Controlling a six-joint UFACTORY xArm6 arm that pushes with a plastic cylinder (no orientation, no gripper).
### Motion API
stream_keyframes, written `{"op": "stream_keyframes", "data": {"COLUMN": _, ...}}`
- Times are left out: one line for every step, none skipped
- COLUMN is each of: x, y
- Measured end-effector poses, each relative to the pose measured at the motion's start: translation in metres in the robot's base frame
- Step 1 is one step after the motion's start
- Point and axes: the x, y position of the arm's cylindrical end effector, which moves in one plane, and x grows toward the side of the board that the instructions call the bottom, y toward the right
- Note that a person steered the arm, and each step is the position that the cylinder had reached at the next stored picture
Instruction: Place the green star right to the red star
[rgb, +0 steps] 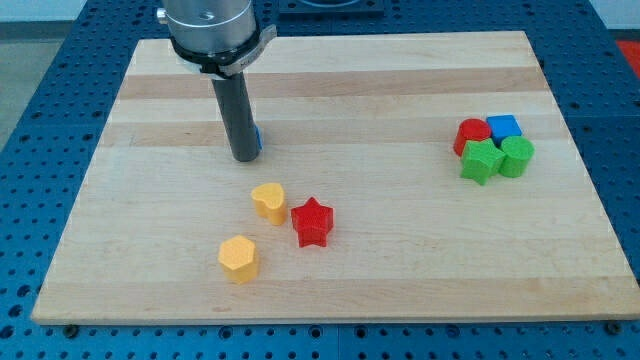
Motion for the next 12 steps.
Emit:
{"op": "stream_keyframes", "data": {"x": 0.0, "y": 0.001}}
{"op": "stream_keyframes", "data": {"x": 0.012, "y": 0.029}}
{"op": "stream_keyframes", "data": {"x": 0.008, "y": 0.059}}
{"op": "stream_keyframes", "data": {"x": -0.02, "y": 0.075}}
{"op": "stream_keyframes", "data": {"x": -0.045, "y": 0.118}}
{"op": "stream_keyframes", "data": {"x": -0.051, "y": 0.195}}
{"op": "stream_keyframes", "data": {"x": -0.052, "y": 0.272}}
{"op": "stream_keyframes", "data": {"x": -0.05, "y": 0.331}}
{"op": "stream_keyframes", "data": {"x": -0.034, "y": 0.341}}
{"op": "stream_keyframes", "data": {"x": -0.003, "y": 0.316}}
{"op": "stream_keyframes", "data": {"x": 0.027, "y": 0.255}}
{"op": "stream_keyframes", "data": {"x": 0.049, "y": 0.204}}
